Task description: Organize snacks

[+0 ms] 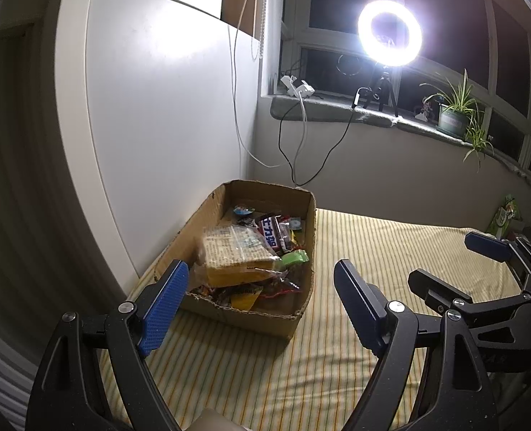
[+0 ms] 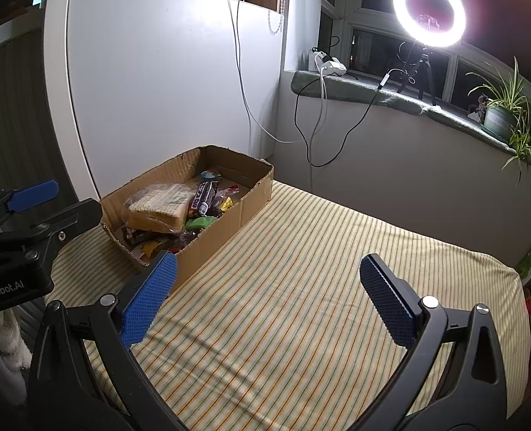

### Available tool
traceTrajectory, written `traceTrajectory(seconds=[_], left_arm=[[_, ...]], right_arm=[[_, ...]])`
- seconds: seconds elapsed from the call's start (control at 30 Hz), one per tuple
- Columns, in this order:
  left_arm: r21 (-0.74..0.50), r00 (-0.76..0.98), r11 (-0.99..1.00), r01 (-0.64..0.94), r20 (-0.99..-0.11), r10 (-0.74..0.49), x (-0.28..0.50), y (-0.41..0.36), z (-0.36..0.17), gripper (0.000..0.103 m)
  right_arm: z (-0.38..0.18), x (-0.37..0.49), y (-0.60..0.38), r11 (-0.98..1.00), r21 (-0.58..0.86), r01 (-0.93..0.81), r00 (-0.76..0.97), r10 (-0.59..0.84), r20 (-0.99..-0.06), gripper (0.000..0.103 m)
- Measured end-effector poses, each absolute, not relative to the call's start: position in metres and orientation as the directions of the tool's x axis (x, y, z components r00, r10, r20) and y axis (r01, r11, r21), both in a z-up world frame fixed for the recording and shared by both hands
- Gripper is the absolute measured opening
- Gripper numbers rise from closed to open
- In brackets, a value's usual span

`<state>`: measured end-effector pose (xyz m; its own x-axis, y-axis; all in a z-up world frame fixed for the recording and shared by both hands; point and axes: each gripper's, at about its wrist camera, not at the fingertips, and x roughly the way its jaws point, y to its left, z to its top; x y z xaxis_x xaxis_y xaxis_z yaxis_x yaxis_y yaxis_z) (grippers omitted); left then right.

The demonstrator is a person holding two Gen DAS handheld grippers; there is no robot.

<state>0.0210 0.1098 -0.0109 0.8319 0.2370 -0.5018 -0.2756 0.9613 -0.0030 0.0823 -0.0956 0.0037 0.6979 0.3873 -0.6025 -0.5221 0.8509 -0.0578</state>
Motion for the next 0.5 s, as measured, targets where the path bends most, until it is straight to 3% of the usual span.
traceTrajectory(seconds=[0.5], left_arm=[[0.0,0.818,0.96,-0.279,-0.523,0.238,0.0259,0.1072,-0.0146,0.083]], right_arm=[[0.0017,0.0801,-0.0986,0.861,-0.052,-0.506,0.703,0.376,-0.604,0.103]])
